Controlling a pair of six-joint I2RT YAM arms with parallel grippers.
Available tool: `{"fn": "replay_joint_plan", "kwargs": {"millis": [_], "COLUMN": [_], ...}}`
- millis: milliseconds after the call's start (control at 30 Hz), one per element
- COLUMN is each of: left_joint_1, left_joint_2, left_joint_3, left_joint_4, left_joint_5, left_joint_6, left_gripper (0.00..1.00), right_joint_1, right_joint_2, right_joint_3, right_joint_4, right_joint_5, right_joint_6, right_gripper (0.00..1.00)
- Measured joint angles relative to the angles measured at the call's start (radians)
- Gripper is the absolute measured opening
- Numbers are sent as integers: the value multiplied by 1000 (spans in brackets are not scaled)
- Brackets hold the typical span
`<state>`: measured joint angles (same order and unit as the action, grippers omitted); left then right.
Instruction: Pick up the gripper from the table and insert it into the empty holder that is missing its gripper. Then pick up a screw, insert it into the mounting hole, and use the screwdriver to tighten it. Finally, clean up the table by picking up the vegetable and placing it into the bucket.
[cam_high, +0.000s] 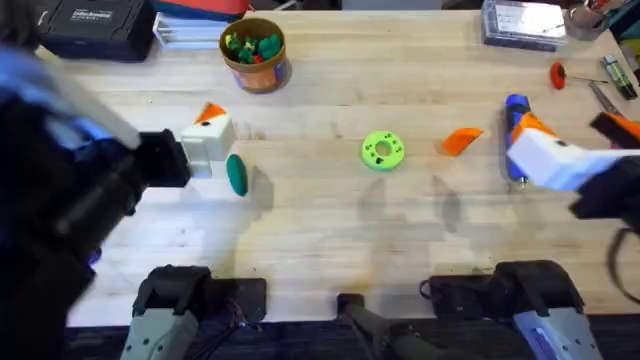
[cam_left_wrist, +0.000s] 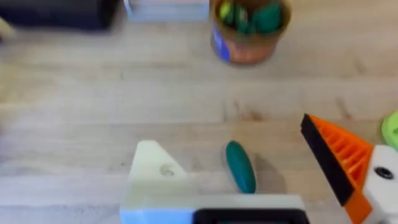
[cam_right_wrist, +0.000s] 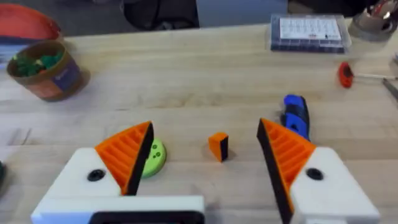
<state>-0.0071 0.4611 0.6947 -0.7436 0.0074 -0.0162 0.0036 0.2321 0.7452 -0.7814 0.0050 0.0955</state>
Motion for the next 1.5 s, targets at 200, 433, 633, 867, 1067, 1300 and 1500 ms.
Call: {"fn": "replay_joint_plan", "kwargs": {"millis": [200, 433, 633, 867, 1067, 1300, 1500], "left_joint_1": [0, 0, 0, -59, -86, -86, -86], "left_joint_2": [246, 354, 354, 317, 315, 315, 272], "left_joint_3": [59, 59, 59, 59, 64, 64, 42], "left_joint_4": [-75, -77, -51, 221, 384, 339, 362], "left_joint_5": [4, 46, 141, 473, 607, 630, 621], "left_joint_6": [0, -3, -2, -2, -3, -2, -3], "left_gripper": [986, 357, 933, 985, 985, 985, 985], "right_joint_1": [0, 0, 0, 0, 0, 0, 0], "right_joint_2": [107, 114, 114, 114, 114, 114, 114], "right_joint_3": [118, 118, 118, 118, 118, 118, 118], "right_joint_4": [-101, -118, -118, -118, -118, -119, -119], "right_joint_5": [6, 7, 7, 7, 9, 9, 9], "right_joint_6": [2, 3, 2, 3, 2, 2, 3], "right_gripper": [993, 994, 994, 994, 994, 994, 994]}}
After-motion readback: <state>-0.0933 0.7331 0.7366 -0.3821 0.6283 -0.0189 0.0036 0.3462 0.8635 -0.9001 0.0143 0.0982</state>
